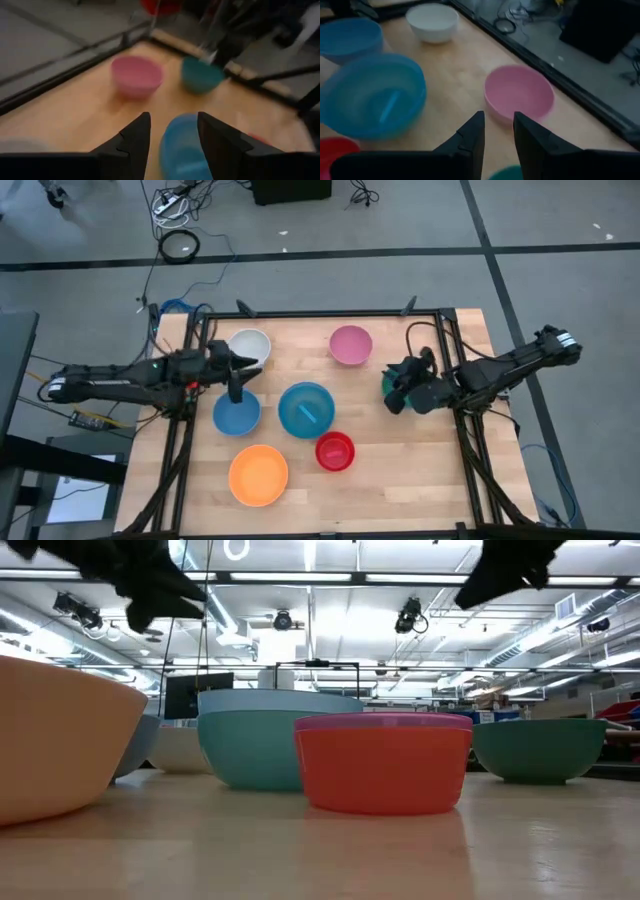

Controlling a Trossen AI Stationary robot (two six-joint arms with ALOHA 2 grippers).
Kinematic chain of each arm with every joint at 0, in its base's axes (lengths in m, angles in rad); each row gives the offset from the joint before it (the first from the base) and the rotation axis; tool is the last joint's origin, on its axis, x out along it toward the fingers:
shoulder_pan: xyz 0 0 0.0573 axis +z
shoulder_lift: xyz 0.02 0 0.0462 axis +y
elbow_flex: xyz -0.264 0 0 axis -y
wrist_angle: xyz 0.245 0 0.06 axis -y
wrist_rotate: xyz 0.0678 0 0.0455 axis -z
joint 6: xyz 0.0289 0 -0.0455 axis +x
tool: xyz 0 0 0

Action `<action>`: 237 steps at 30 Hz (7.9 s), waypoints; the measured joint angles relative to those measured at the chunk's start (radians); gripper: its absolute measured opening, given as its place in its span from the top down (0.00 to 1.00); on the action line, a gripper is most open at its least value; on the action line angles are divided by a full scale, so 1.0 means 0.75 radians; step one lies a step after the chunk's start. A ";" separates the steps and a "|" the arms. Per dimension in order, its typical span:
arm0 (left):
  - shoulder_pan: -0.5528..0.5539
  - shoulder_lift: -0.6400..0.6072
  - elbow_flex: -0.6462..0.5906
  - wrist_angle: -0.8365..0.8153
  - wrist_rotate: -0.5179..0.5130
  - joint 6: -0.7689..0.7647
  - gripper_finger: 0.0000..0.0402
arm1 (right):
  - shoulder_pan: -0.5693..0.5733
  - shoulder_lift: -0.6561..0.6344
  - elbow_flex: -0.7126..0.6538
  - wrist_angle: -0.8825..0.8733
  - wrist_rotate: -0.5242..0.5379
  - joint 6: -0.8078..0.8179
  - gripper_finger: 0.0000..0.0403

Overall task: Nest bowls inside each other
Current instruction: Stack the yellow bowl on top of the light blue bowl, then stack the dark green bowl on top of the yellow bowl

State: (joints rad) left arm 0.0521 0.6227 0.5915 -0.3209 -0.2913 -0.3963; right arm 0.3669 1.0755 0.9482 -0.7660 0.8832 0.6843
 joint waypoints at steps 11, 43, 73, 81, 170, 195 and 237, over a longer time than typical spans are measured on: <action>-0.129 0.407 0.342 -0.735 0.310 -0.355 0.57 | 0.078 0.126 0.000 -0.182 -0.012 0.231 0.78; -0.365 0.643 0.369 -0.711 0.443 -0.455 0.57 | 0.246 0.329 0.000 -0.762 -0.441 0.987 0.78; -0.893 0.953 0.363 -0.689 0.409 -0.406 0.57 | 0.417 0.329 0.000 -0.762 -0.339 1.159 0.78; -0.893 1.015 0.362 -0.645 0.424 -0.534 0.57 | 0.417 0.329 0.000 -0.761 -0.334 1.158 0.78; -0.301 0.721 1.068 -1.101 -0.155 -0.077 0.63 | -0.083 0.329 -0.049 -0.472 -0.485 0.625 0.52; -0.300 0.706 1.067 -1.148 -0.160 -0.106 0.63 | -0.317 0.456 -0.050 -0.143 -0.834 0.351 0.48; -0.476 0.701 0.811 -1.497 -0.251 -0.533 0.63 | -0.154 0.857 0.666 0.474 -0.782 -0.395 1.00</action>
State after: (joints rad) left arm -0.3052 1.1488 1.1996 -1.4436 -0.4797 -0.7959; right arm 0.2511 1.7184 1.4478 -0.4102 0.2966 0.3882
